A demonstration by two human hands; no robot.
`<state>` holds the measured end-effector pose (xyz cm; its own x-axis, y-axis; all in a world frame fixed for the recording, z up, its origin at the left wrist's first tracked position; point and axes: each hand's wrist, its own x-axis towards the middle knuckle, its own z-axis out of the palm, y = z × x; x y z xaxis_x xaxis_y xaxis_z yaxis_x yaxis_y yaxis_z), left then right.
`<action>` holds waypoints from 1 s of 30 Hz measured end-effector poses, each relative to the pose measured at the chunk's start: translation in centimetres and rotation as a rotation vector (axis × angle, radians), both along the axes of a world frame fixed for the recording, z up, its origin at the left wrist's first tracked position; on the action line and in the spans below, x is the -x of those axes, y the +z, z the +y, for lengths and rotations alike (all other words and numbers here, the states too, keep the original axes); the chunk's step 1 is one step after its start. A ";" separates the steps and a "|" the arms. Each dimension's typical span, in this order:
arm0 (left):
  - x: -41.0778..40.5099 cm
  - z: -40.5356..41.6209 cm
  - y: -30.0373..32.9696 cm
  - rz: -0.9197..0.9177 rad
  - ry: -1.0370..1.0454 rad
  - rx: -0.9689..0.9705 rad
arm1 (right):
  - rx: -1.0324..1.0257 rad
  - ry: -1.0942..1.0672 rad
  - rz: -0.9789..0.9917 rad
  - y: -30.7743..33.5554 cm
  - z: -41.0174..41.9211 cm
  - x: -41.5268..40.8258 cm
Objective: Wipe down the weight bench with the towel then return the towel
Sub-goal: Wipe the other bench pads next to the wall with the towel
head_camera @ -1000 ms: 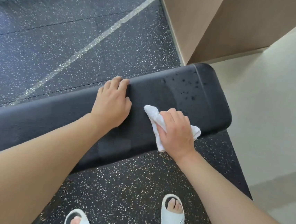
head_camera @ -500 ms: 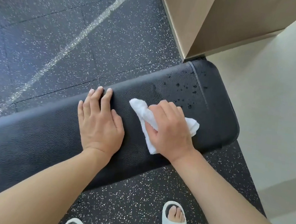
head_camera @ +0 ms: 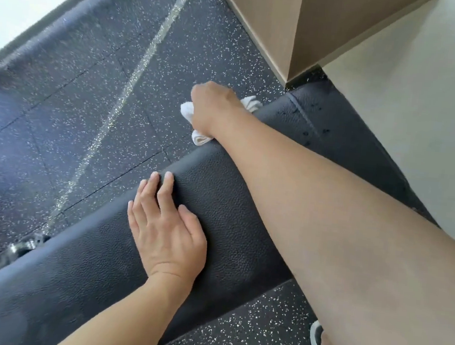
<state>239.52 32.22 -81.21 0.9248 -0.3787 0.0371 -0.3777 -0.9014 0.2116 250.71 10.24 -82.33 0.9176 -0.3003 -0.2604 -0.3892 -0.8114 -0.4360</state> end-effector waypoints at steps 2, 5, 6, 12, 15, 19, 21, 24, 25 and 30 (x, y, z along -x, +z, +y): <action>0.0 0.1 -0.2 -0.004 -0.008 -0.012 | -0.005 -0.001 0.016 0.1 0.4 0.6; 0.0 0.4 -0.2 -0.001 -0.014 -0.012 | 0.080 -0.030 -0.186 1.6 1.2 3.3; 0.0 0.4 -0.2 -0.002 -0.013 -0.010 | 0.115 -0.041 -0.284 2.3 1.7 4.9; -0.1 0.4 -0.3 -0.023 -0.021 0.006 | 0.070 -0.117 -0.433 4.4 6.1 18.0; -0.1 0.3 -0.3 -0.006 -0.008 0.020 | 0.015 -0.123 -0.374 5.2 8.4 24.1; -0.1 0.4 -0.5 -0.015 -0.016 0.013 | -0.033 -0.113 -0.282 7.1 10.4 28.4; -0.1 0.4 -0.4 -0.010 -0.012 0.017 | -0.008 -0.151 -0.341 8.2 10.7 28.8; 0.0 0.3 -0.3 -0.003 -0.014 0.018 | 0.056 -0.258 -0.407 8.3 10.1 27.0; 0.0 0.3 -0.4 -0.009 -0.018 0.017 | 0.087 -0.298 -0.398 7.4 9.7 26.1; 0.0 0.3 -0.4 -0.015 -0.018 0.018 | 0.168 -0.337 -0.372 2.6 9.0 21.5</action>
